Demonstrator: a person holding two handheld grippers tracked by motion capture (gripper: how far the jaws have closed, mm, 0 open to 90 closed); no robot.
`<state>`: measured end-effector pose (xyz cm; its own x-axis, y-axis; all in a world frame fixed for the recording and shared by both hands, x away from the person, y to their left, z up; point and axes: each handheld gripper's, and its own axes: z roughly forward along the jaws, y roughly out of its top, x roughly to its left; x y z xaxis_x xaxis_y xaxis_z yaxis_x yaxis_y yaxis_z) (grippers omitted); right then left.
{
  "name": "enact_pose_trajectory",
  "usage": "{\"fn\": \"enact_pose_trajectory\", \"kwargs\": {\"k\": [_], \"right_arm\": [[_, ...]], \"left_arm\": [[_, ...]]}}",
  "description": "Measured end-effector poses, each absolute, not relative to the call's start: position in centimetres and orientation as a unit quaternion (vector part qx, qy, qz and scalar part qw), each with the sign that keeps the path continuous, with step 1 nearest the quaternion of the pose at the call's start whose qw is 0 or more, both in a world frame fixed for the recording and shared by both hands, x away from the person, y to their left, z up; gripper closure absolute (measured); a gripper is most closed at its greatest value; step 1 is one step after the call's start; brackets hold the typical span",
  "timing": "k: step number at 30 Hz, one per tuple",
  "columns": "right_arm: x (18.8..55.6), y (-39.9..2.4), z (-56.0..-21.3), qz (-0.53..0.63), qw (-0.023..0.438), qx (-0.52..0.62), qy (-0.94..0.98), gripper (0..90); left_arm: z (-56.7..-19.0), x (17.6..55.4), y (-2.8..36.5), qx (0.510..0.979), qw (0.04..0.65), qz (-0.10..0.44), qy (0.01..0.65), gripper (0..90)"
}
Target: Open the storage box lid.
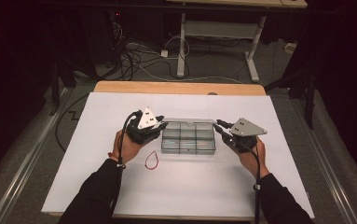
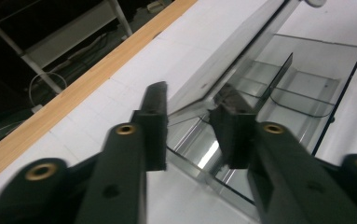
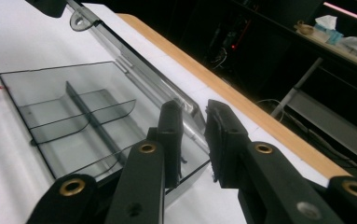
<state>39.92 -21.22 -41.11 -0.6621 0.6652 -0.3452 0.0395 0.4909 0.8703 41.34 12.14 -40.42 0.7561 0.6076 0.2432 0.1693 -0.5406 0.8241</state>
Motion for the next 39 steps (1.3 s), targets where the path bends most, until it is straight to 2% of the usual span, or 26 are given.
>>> {"fn": "enact_pose_trajectory", "kwargs": {"k": [7, 16, 31, 39], "right_arm": [[41.2, -21.4, -40.3, 0.461, 0.336, 0.232, 0.788, 79.8], [42.7, -21.1, -40.6, 0.464, 0.335, 0.249, 0.781, 79.5], [44.8, -20.8, -41.7, 0.493, 0.323, 0.299, 0.75, 79.4], [45.7, -20.8, -42.8, 0.505, 0.31, 0.324, 0.738, 79.3]], "left_arm": [[-39.8, 42.6, 12.4, 0.832, 0.435, 0.245, 0.243, 68.6], [-40.9, 44.2, 12.5, 0.816, 0.456, 0.23, 0.272, 68.4], [-42.6, 46.1, 12.4, 0.792, 0.478, 0.217, 0.311, 68.2], [-43.7, 46.7, 12.0, 0.793, 0.468, 0.222, 0.32, 68.3]]}}
